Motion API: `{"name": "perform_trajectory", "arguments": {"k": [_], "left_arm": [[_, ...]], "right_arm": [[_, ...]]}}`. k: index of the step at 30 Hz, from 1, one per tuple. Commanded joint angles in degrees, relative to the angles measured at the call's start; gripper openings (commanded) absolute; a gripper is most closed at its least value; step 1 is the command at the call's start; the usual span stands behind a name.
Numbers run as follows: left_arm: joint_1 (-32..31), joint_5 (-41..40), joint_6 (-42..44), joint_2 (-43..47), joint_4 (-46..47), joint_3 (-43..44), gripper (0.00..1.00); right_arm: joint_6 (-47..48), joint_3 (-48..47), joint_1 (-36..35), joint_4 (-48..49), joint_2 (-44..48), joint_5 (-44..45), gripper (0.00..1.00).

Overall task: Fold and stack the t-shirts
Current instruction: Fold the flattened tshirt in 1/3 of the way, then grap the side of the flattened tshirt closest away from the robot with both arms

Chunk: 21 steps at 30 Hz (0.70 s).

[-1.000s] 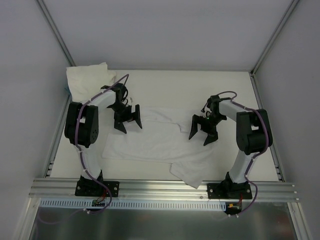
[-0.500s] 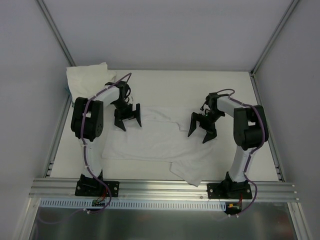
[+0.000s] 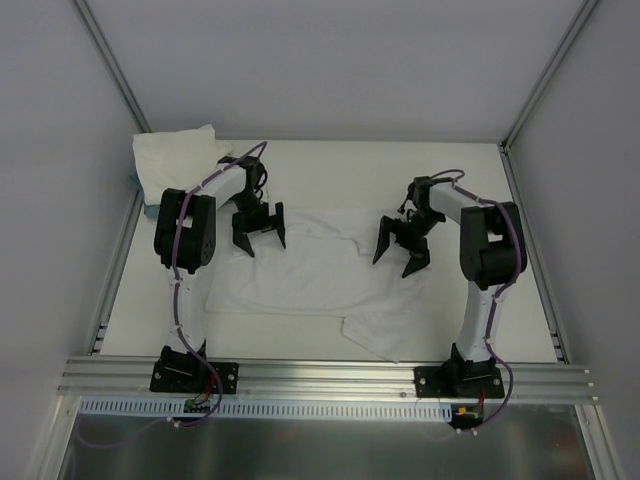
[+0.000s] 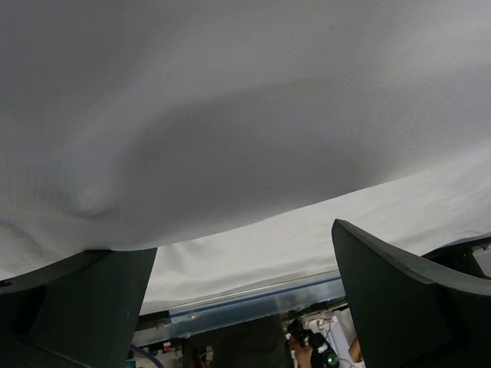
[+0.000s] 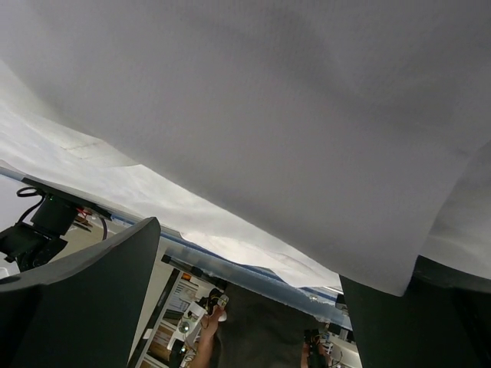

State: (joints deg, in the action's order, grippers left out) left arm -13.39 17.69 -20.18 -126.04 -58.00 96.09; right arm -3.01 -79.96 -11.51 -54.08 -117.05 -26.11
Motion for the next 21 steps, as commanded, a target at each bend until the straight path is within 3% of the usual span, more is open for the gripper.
{"name": "perform_trajectory", "arguments": {"k": [1, 21], "left_arm": [[-1.2, -0.6, -1.1, -3.1, 0.1, 4.2, 0.99], [-1.4, -2.9, -3.4, -13.7, -0.8, 22.8, 0.99]], "right_arm": [[0.4, -2.9, -0.2, 3.4, -2.4, 2.6, 1.0], [-1.8, -15.9, 5.3, 2.3, -8.9, 3.3, 1.0]]}}
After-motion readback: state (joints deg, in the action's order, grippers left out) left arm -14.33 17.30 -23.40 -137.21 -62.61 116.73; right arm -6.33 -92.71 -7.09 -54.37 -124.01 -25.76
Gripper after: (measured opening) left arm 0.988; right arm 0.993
